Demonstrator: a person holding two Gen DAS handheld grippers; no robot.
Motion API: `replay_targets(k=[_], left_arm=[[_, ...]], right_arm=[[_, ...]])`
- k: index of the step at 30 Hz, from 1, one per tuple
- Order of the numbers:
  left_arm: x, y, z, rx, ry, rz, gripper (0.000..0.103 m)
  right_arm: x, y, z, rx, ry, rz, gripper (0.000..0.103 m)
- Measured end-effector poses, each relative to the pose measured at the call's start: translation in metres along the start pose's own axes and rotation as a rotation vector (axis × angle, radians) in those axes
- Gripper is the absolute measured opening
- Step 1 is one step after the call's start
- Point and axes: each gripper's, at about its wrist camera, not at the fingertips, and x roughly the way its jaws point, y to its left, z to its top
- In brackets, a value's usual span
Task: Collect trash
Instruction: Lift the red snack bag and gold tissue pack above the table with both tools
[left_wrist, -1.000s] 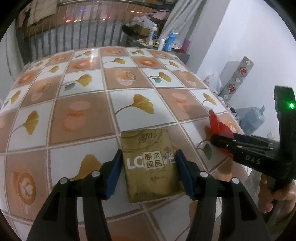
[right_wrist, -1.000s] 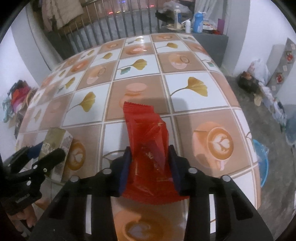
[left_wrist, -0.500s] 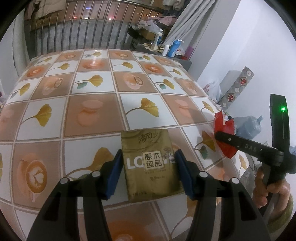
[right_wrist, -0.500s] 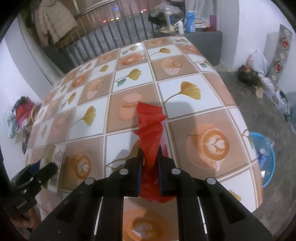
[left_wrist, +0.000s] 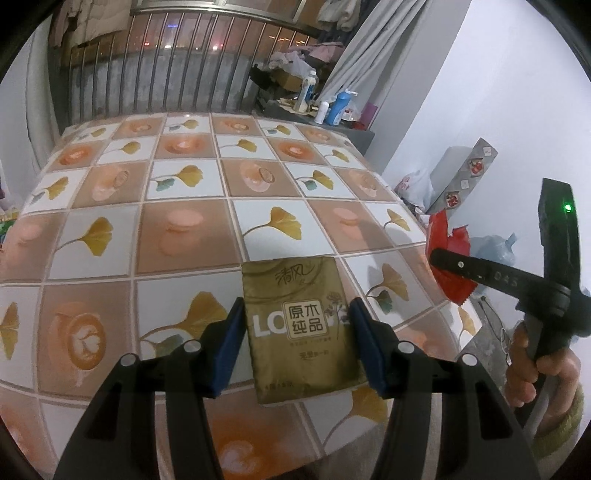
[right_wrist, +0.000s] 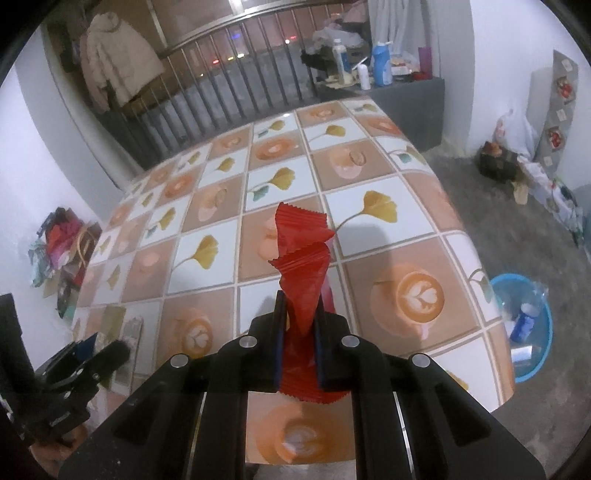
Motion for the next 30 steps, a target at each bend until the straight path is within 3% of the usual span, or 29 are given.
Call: replay_targets(k=[30], left_arm=[[-0.060, 0.015, -0.007, -0.032, -0.101, 0.038, 0.055]], right_arm=[[-0.019, 0.023, 0.017, -0.003, -0.094, 0.068, 0.010]])
